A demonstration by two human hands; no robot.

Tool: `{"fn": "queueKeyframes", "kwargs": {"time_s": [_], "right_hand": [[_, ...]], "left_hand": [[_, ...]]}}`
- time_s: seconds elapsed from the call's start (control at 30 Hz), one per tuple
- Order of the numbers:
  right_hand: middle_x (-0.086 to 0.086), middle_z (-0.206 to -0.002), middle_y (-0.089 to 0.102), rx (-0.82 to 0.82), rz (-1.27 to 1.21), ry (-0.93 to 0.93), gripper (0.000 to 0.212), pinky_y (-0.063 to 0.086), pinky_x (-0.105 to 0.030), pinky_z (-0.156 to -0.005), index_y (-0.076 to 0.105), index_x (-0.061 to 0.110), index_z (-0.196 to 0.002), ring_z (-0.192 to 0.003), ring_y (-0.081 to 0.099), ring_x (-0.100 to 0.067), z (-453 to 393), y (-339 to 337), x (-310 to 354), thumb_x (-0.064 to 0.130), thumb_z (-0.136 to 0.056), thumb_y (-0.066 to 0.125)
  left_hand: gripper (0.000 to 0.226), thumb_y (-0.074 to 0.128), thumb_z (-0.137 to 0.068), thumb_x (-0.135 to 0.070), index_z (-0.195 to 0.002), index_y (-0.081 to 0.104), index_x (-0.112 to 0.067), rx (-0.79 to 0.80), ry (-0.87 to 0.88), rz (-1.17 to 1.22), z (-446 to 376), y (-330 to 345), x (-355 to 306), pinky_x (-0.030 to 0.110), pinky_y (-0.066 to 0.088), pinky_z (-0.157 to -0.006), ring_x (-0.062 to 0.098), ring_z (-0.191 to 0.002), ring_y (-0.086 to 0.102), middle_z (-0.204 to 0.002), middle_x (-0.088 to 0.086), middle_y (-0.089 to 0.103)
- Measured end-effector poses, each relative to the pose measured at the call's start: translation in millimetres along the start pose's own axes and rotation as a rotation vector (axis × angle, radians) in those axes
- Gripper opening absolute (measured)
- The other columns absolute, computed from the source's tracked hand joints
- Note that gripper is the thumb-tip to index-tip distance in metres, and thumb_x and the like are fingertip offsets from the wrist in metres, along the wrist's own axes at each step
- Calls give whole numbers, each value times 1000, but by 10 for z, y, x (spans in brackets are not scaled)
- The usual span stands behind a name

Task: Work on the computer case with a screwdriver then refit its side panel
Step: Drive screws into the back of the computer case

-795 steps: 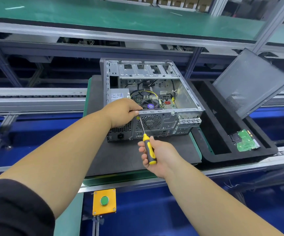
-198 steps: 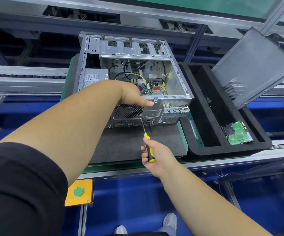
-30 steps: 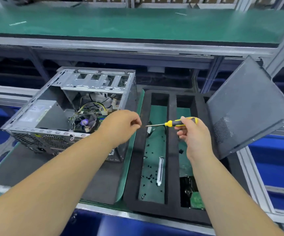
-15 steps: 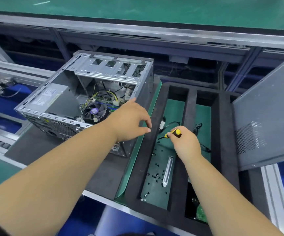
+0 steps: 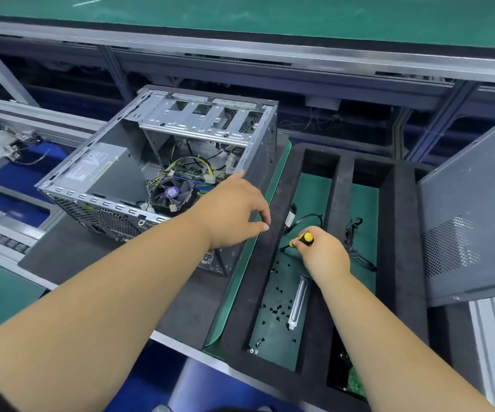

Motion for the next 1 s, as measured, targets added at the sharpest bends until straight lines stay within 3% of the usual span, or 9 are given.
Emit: {"fn": "queueKeyframes", "kwargs": {"time_s": [0.47,0.63,0.73,0.83,0.93,1.0], "right_hand": [[-3,-81,66,-19,-197,7,20,50,-36,-66,61,19,-88,-78,62,-23,161,-270,-55,39,-93,61],[1,-69,60,-86,-311,41,22,42,-32,-54,61,21,-86,-59,51,-19,283,-618,-12,41,-93,59],[1,-67,60,-143,-416,30,20,39,-29,-52,64,23,-83,-56,47,-16,378,-884,54,40,-93,60],[3,-78,68,-220,-525,1,22,40,-29,-55,66,24,-79,-66,57,-18,480,-1181,173,41,-91,61],[14,-77,73,-254,-635,-30,19,44,-30,-62,68,34,-74,-69,62,-5,585,-1455,329,41,-90,60],[15,-77,73,-265,-681,-61,17,51,-36,-66,67,40,-73,-70,64,-13,653,-1602,427,42,-88,60]], "left_hand": [[11,64,-89,-36,-93,73,-33,3,-8,4,4,12,14,35,1,-122,8,-104,52,-96,-14,66],[11,63,-89,-38,-94,73,-34,-2,-6,12,3,9,13,35,2,-122,6,-103,53,-97,-17,66],[17,64,-89,-39,-102,71,-33,-12,-14,27,15,5,12,34,3,-122,6,-106,54,-103,-14,66],[29,64,-90,-39,-117,67,-32,-69,-42,72,45,-25,4,26,1,-121,6,-114,52,-114,-12,65],[38,64,-90,-38,-127,60,-33,-119,-97,188,95,-66,5,22,19,-116,5,-119,47,-121,-13,61],[38,68,-88,-35,-126,61,-32,-163,-115,267,119,-108,-8,24,38,-104,3,-109,52,-114,-14,62]]}}
Point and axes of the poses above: each hand's wrist, its own z-axis away from the middle knuckle, its own y-axis out of the palm, x = y × z, the point moved 5 cm from there along -z, towards the middle knuckle
